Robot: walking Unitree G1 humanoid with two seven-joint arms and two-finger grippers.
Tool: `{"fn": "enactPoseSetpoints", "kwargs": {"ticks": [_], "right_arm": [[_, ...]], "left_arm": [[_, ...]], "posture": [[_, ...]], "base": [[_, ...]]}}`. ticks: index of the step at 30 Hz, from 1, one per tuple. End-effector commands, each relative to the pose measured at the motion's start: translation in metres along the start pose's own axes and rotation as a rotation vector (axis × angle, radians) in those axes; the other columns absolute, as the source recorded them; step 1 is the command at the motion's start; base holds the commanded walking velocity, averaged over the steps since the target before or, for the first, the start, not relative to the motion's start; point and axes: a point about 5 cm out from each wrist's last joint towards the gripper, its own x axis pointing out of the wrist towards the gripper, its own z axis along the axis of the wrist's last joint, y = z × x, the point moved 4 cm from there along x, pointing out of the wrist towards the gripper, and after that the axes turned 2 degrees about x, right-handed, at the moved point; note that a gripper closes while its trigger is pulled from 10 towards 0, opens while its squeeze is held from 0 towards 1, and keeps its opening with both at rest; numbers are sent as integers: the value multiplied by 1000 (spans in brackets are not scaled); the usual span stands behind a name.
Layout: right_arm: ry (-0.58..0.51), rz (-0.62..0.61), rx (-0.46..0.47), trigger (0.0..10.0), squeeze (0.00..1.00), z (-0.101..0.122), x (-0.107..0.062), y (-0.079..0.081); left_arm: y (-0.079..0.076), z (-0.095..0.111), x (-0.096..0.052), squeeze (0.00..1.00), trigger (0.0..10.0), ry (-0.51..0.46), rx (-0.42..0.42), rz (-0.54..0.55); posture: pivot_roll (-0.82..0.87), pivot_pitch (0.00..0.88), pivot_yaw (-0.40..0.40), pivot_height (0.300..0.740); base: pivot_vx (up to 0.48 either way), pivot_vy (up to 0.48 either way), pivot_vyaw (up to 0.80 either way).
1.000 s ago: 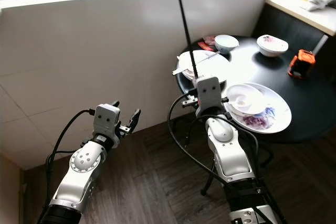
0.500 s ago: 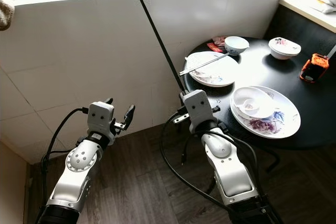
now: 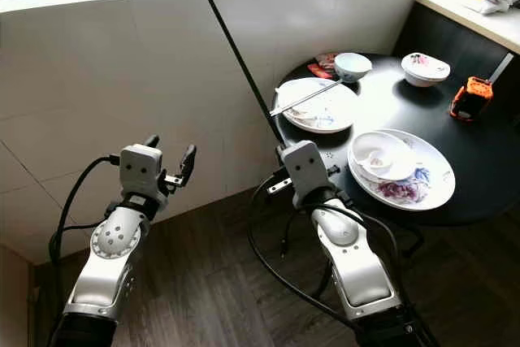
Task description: Kitchen organization
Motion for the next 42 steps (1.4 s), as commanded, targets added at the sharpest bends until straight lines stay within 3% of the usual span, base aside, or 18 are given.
{"fn": "enactPoseSetpoints", "kwargs": {"ticks": [1,6,17,19,24,26,27,29,30,33,42], "right_arm": [[-8,-18,10,0,0,3,-2,-4],[-6,-20,16,0,0,3,-1,-3],[-26,-28,15,0,0,8,0,-7],[-26,-23,10,510,0,8,-1,-6],[-29,-4,-40,78,0,9,-5,-3],[-31,-1,-34,471,0,9,-6,-3],[-32,2,-36,2196,0,10,-6,-2],[-34,4,-38,2353,0,10,-6,-2],[-34,5,-38,2353,0,10,-6,-2],[-37,13,-46,0,0,11,-6,0],[-50,1,-40,0,0,15,-1,1]], "left_arm": [[1,-1,-3,0,10000,5,-8,8],[-6,-6,-3,0,10000,39,-56,-14],[-7,9,0,0,10000,-26,11,-11],[-7,9,0,0,10000,-24,24,-13],[-7,8,-4,0,10000,-18,45,-12],[-7,10,-4,0,10000,-20,53,-11],[-8,11,-5,0,10000,-22,59,-12],[-8,12,-5,0,10000,-26,70,-14],[-8,13,-5,0,10000,-30,75,-14],[-7,16,-5,0,10000,-38,76,-12],[-6,18,-4,0,10000,-38,85,-7]], "posture": [[-47,0,-75,740],[-47,0,-77,740],[-52,0,-75,740],[-53,0,-74,740],[-55,0,-74,740],[-55,0,-74,740],[-55,0,-74,740],[-55,0,-74,740],[-55,0,-74,740],[-47,0,-78,740],[-43,0,-80,740]], "base": [[0,0,800],[0,96,800],[0,44,800],[0,0,800],[0,0,800],[0,0,800],[0,0,800],[0,0,800],[0,0,800],[0,0,800],[0,0,800]]}}
